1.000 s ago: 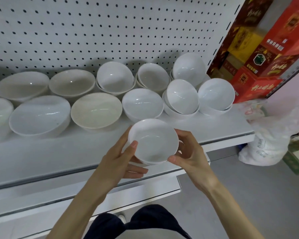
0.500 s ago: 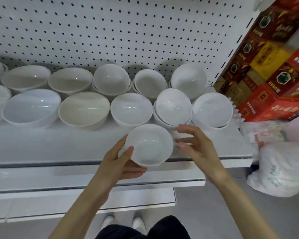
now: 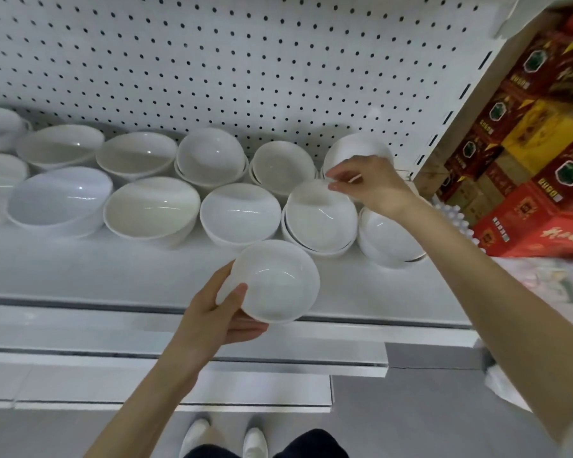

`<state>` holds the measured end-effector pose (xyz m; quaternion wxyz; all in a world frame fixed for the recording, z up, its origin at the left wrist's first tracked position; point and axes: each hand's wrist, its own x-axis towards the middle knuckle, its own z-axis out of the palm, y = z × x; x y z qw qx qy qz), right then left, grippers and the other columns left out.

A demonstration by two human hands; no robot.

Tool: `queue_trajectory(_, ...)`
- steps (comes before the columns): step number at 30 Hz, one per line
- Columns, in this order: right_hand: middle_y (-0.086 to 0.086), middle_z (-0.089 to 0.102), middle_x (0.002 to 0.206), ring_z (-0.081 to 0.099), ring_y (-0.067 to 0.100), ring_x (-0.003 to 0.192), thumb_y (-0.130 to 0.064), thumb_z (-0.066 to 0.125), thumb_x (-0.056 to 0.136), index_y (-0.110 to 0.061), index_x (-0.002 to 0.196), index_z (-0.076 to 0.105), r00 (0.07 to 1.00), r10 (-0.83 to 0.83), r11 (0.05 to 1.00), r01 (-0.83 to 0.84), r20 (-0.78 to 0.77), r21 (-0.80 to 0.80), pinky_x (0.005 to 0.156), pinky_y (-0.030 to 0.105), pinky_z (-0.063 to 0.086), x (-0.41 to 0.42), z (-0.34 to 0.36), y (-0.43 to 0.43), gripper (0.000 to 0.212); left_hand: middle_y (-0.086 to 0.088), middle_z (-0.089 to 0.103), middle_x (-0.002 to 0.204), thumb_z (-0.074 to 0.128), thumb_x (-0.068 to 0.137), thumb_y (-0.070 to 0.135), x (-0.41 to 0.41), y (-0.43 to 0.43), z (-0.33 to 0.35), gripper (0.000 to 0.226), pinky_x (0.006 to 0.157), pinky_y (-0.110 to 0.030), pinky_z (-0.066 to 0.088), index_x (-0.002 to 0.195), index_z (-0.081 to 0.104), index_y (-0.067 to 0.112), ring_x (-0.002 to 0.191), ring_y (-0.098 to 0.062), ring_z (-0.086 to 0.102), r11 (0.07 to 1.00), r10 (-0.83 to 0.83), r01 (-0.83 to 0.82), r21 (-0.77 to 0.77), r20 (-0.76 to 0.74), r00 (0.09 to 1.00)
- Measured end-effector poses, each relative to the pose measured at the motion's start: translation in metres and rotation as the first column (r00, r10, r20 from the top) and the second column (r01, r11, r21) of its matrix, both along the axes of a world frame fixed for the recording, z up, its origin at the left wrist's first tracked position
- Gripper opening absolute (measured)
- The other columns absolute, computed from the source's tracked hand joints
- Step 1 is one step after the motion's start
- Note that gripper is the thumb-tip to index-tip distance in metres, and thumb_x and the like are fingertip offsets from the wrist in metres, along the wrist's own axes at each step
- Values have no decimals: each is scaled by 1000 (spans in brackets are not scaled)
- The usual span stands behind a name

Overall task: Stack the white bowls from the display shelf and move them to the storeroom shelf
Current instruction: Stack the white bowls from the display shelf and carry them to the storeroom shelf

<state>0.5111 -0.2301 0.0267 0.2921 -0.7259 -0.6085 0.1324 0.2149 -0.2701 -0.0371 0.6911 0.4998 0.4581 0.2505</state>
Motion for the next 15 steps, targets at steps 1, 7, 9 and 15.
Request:
queue_trajectory(1,7,70,100,64,18,89,-12,72,83,-10,104,72,1000,11,1000,-11,11,-24,86,20,48,1,-1,4,21,-4,72,103,51,99,21,0,0,0,32,62,-27,61,128,54,35,76,-29,75,1000,11,-11,-9,-7,1000)
queue_trajectory(7,-6,67,84,59,-5,73,-12,73,82,-16,98,74,999,1,995,-5,-40,-95,69,-2,40,7,-7,13,16,-12,76,83,50,100,22,1,-3,-1,22,62,-28,61,120,59,21,76,-32,74,996,53,-53,-76,-8,999)
queue_trajectory(9,-11,67,81,59,-12,70,-11,73,82,-19,94,73,997,-3,996,-4,-79,-87,71,-2,40,8,-7,12,14,-14,76,84,50,99,24,1,-4,-1,22,66,-30,62,119,59,21,78,-31,75,995,54,-54,-83,-7,999)
queue_trajectory(15,-14,67,80,62,-12,71,-7,73,81,-14,93,74,984,-17,998,6,-175,-59,80,6,45,9,-14,10,14,-15,76,88,52,98,29,-2,-3,0,26,76,-34,61,122,58,22,82,-30,74,997,26,-27,-76,-24,999)
